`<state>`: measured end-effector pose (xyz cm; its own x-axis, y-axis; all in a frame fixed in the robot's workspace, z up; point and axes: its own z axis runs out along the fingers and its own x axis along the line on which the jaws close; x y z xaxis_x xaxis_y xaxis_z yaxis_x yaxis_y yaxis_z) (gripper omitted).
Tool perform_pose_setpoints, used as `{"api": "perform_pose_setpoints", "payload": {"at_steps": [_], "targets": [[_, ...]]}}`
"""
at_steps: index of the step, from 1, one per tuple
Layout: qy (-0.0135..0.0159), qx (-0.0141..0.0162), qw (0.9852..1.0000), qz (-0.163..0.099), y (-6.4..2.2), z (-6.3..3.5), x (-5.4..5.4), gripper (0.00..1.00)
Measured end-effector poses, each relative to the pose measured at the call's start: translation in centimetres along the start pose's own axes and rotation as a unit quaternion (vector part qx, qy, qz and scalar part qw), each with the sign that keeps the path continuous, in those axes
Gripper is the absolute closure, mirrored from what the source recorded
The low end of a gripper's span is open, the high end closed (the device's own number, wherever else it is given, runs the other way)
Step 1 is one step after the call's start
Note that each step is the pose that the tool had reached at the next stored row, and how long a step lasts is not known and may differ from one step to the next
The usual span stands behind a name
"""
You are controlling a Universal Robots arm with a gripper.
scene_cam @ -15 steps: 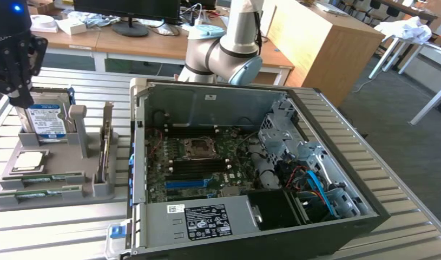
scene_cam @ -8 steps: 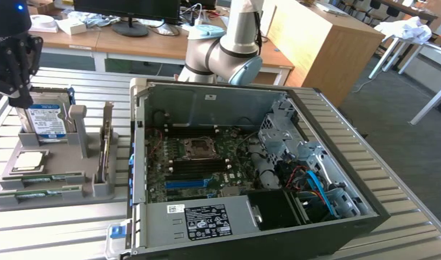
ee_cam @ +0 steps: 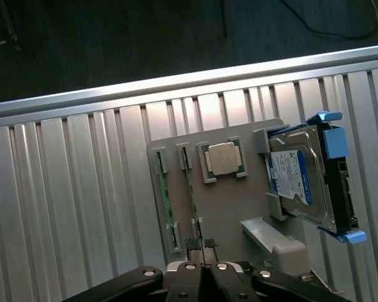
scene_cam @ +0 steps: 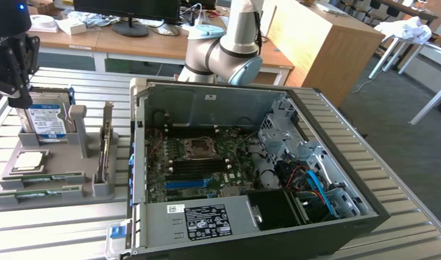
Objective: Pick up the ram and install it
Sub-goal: 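Pick up the ram and move it above insertion slot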
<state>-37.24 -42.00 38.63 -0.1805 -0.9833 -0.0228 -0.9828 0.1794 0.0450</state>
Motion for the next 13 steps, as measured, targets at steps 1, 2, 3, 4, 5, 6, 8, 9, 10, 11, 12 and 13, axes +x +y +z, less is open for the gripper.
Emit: {"api": "perform_pose_setpoints", "payload": {"at_steps": [1,2,3,4,5,6,8,9,10,11,12,13], "targets": [[0.0000,0.0000,1.0000,0.000,0.00,0.00,0.00,0.90],[0.0001,0.0000,1.0000,-0.001,0.00,0.00,0.00,0.90],[0.0002,-0.0001,1.0000,-0.004,0.00,0.00,0.00,0.90],[0.0004,-0.0002,1.0000,-0.009,0.00,0.01,0.00,0.90],[0.0007,-0.0003,0.9999,-0.015,0.00,0.01,-0.01,0.90],[0.0009,-0.0005,0.9998,-0.021,0.00,0.01,0.00,0.90],[0.0014,-0.0007,0.9995,-0.031,0.00,0.01,0.00,0.90],[0.0014,-0.0007,0.9995,-0.031,0.00,0.01,0.00,0.90],[0.0014,-0.0007,0.9995,-0.031,0.00,0.01,0.00,0.90],[0.0014,-0.0007,0.9995,-0.031,0.00,0.01,0.00,0.90],[0.0014,-0.0007,0.9995,-0.031,0.00,0.01,0.00,0.90],[0.0014,-0.0007,0.9995,-0.031,0.00,0.01,0.00,0.90]]}}
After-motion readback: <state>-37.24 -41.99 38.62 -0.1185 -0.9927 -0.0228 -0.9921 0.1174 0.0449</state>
